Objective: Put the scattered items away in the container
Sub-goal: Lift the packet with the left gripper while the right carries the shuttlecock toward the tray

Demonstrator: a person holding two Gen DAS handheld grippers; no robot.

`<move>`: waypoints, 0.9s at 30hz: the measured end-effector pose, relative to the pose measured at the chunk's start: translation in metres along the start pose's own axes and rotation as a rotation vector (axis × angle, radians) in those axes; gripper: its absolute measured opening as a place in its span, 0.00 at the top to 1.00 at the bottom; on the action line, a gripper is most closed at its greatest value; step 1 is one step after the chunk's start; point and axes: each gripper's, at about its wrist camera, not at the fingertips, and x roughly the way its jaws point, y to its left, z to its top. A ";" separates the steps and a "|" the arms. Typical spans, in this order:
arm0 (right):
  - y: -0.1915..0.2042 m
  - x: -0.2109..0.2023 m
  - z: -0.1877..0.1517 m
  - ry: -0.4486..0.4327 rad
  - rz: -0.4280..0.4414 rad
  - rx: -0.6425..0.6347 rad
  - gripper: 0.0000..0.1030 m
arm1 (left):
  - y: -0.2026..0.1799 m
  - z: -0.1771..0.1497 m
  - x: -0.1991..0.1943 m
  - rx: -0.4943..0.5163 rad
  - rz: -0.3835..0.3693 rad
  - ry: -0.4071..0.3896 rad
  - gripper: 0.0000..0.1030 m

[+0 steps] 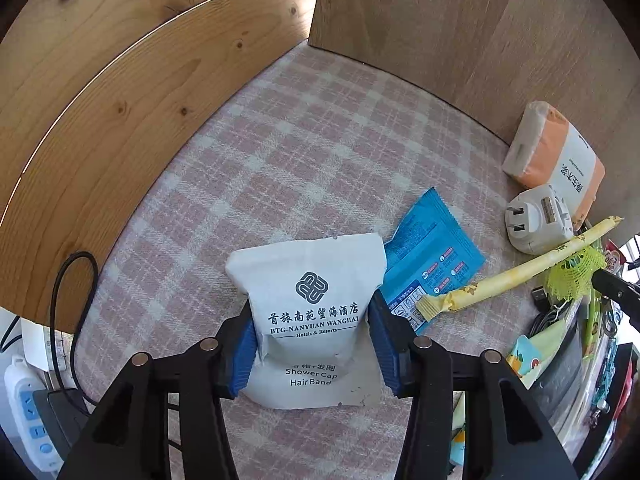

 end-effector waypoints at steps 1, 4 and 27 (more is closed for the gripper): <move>0.002 0.002 0.001 0.005 -0.001 -0.003 0.98 | -0.001 -0.002 -0.002 0.000 0.004 -0.005 0.53; 0.004 0.000 -0.004 0.001 0.029 0.000 0.98 | -0.003 -0.008 -0.008 0.003 0.006 -0.015 0.54; -0.002 0.023 0.009 0.013 -0.021 -0.009 0.96 | -0.025 -0.037 -0.026 0.004 -0.007 -0.034 0.54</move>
